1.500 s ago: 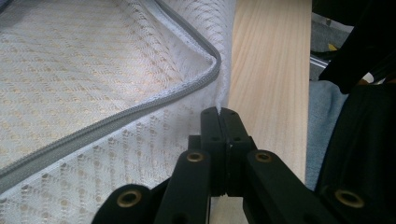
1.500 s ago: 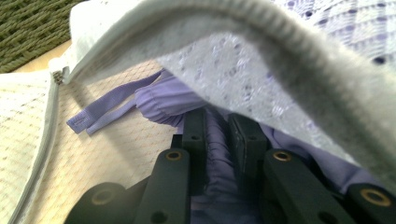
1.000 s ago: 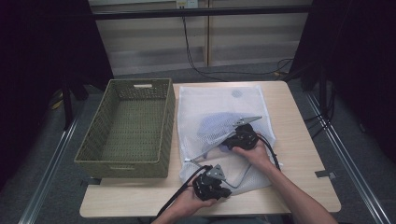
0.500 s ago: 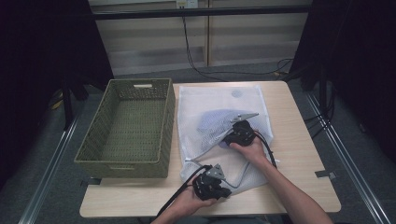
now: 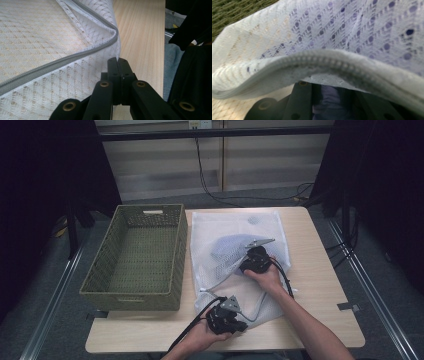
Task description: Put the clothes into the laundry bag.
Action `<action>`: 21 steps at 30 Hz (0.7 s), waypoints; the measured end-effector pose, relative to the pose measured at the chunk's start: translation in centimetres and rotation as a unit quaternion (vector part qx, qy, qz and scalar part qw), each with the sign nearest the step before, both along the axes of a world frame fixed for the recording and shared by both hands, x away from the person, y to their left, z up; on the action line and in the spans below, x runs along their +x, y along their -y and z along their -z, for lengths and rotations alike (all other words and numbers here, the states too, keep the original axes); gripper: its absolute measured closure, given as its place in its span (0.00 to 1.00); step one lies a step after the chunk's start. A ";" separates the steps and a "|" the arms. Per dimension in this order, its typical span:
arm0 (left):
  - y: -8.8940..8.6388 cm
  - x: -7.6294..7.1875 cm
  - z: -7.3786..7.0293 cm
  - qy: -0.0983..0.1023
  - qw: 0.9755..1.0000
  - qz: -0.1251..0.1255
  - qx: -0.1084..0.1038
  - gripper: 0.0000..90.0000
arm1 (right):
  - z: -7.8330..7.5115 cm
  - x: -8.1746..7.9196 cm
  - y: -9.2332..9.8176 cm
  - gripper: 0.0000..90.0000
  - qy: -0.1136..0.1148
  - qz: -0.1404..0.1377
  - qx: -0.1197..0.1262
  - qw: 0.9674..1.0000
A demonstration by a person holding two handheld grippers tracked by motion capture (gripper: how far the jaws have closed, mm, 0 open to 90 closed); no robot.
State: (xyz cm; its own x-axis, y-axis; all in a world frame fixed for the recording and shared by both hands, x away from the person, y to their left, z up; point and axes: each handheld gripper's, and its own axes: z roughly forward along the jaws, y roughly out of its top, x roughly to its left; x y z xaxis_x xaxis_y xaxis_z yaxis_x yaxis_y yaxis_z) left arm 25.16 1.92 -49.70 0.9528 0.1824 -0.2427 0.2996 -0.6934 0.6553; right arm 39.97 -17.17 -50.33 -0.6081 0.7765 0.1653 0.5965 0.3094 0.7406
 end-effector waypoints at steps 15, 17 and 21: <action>0.0 0.0 0.0 -0.001 1.000 -0.002 0.003 1.00 | -2.0 -3.3 2.9 0.73 -0.006 -0.083 0.069 0.994; 0.0 0.1 0.0 -0.001 1.000 -0.001 0.003 1.00 | -2.0 -3.8 3.4 0.79 -0.011 -0.093 0.067 0.993; 0.0 0.1 0.0 -0.001 1.000 -0.005 0.003 1.00 | -1.2 -4.4 4.0 0.88 -0.026 -0.111 0.058 0.992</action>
